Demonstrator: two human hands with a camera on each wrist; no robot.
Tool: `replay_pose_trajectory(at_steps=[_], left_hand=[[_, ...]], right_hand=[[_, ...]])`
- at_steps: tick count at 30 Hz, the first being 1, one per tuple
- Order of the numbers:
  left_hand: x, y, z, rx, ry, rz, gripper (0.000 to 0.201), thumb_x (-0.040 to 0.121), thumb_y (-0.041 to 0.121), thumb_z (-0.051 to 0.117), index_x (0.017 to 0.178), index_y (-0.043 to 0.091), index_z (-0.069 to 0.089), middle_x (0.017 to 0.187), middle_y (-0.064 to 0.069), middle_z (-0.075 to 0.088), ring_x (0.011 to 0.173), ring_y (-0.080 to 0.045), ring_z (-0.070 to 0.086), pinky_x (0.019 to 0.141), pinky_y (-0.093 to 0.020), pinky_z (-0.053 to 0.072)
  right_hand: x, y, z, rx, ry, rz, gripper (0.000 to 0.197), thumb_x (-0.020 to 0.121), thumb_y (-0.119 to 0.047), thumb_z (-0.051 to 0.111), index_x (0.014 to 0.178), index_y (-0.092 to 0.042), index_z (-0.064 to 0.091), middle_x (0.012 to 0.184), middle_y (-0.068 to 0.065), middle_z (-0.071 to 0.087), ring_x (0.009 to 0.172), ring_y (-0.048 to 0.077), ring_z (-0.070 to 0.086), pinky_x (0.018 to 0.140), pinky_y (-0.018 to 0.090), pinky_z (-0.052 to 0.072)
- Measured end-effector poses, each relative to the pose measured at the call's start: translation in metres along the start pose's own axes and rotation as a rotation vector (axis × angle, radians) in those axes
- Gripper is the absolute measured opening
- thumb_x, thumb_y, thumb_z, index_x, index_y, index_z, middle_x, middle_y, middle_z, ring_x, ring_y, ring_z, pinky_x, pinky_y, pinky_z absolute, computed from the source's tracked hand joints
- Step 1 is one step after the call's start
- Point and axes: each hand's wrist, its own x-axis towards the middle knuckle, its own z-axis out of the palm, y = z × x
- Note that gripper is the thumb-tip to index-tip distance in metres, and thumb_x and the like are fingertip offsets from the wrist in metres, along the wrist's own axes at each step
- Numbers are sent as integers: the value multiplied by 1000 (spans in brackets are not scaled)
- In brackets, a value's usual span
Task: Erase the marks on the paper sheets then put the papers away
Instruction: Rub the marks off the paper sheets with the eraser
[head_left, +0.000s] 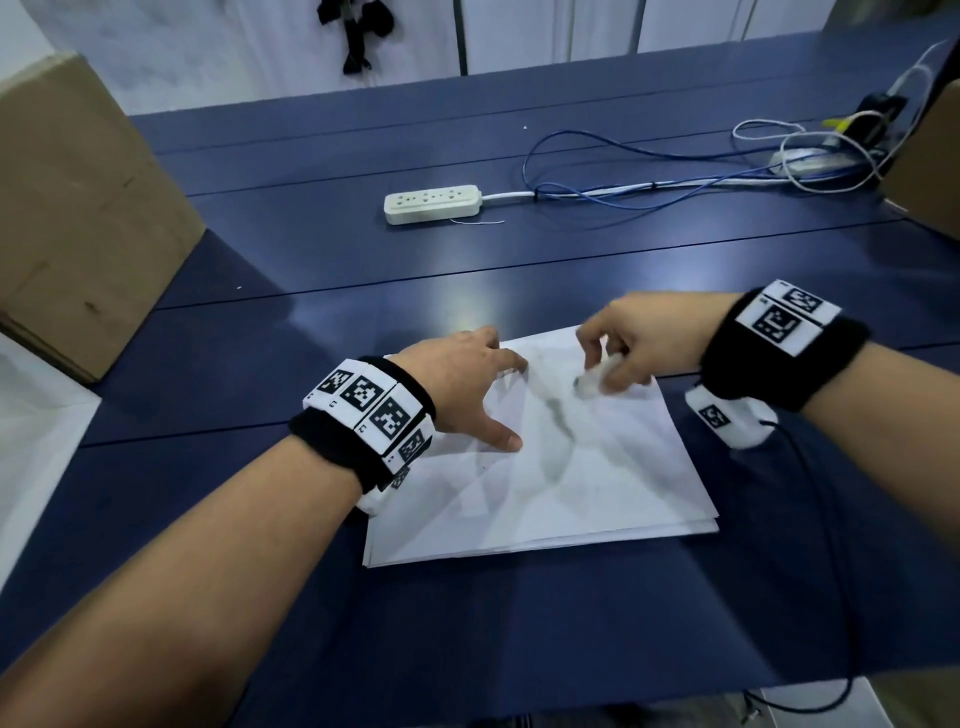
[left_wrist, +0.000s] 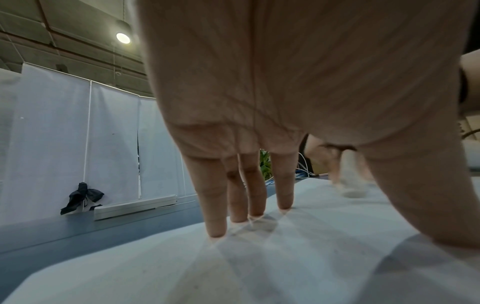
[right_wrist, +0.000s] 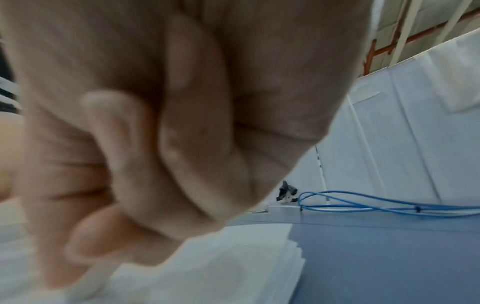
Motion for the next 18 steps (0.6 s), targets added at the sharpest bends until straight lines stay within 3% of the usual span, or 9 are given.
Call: replay_pose_trajectory(at_steps=[2,4,8,10,12,15,17,18], left_hand=[[0,1,-1,1,1,0,93,67,73,70,146,38,35,109,12,32,114,-16,48,86,-40,51],[-1,1,0,0,4,0,91,68,73,70,145,38,37,109,12,32,113,-16,48,86,-40,51],[-1,-1,1,-7,5,-6,95,68,73,70,148,36,34,120,8,38,117,-16,47,89,-42,50],[0,0,1,-8,1,-7,96,68,73,70,149,36,33,121,8,39,118,-16,47,89,-42,50],[-1,0,1,-10,2,-5,94,68,72,70,148,37,34,118,9,38,117,-16,47,88,-42,51],[-1,0,0,-11,3,-4,96,68,73,70,149,36,33,120,9,38,117,-16,47,88,-40,50],[-1,0,0,-11,6,-5,96,68,73,70,149,37,33,119,10,37,117,-16,47,87,-40,51],[-2,0,0,-11,11,-4,95,68,73,70,148,37,33,117,10,36,117,-16,47,87,-40,51]], right_hand=[[9,3,-2,-74,139,46,17,79,-32,72,88,-23,61,63,0,71,57,5,58,70,33,54],[7,4,1,-85,169,41,16,79,-32,69,88,-23,59,61,-4,69,61,6,60,70,36,55],[-17,-9,8,42,-163,-47,39,60,-53,68,81,-21,63,60,-4,67,52,12,55,55,28,46],[-17,-9,7,47,-194,-38,36,62,-50,72,82,-21,64,61,-1,68,50,9,53,52,24,44],[-1,-2,2,27,-58,-9,20,73,-32,77,84,-22,64,59,-1,69,47,4,53,53,21,42],[23,9,-8,-68,181,71,17,78,-30,74,86,-23,60,61,-1,71,54,-2,58,67,30,51],[24,12,-8,-73,203,82,17,77,-30,73,83,-24,58,62,-2,72,59,3,61,71,33,54],[20,11,-6,-43,166,59,18,76,-30,74,82,-24,59,61,-3,71,56,6,61,67,31,53]])
